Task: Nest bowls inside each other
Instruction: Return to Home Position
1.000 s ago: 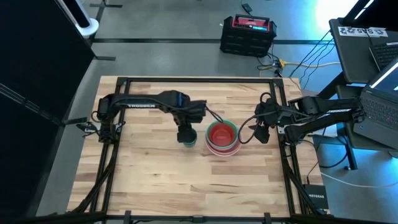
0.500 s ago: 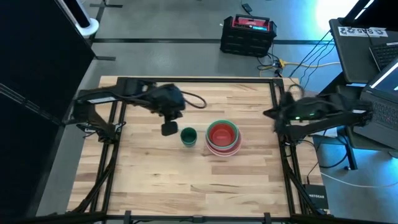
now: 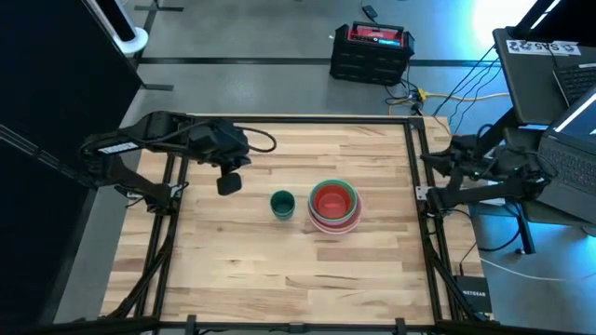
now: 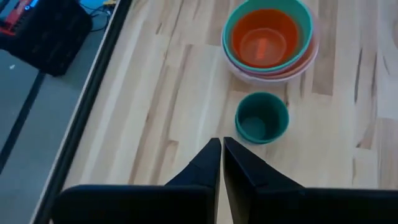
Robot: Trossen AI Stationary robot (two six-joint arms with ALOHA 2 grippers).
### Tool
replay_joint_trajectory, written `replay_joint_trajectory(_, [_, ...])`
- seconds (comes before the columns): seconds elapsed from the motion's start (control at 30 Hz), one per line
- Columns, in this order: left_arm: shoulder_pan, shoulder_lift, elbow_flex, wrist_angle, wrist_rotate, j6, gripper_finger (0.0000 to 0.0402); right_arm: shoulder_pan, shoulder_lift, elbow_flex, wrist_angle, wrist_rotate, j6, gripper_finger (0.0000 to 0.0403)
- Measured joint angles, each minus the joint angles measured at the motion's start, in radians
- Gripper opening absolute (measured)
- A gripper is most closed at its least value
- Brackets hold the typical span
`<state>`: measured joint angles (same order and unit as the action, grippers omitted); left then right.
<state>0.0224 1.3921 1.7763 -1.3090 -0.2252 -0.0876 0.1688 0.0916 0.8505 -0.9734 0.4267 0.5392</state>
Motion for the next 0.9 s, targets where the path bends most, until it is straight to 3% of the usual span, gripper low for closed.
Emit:
replay_joint_trajectory(0.2, [-0.009,-0.005,-0.015,-0.074,0.013,0.047,0.0000,-0.001,-0.015,-0.020,0.058,-0.056,-0.069,0.0003])
replay_joint_trajectory(0.4, [0.007,-0.053,-0.141,0.029,0.265,0.190,0.0000,0.001,-0.054,-0.136,0.228,-0.080,-0.213,0.0003])
replay_joint_trajectory(0.5, [0.022,-0.092,-0.203,0.126,0.344,0.214,0.0000,0.001,-0.074,-0.189,0.313,-0.094,-0.243,0.0003])
replay_joint_trajectory(0.9, [0.047,-0.148,-0.252,0.255,0.360,0.264,0.0000,0.001,-0.088,-0.510,0.847,-0.115,-0.420,0.0003])
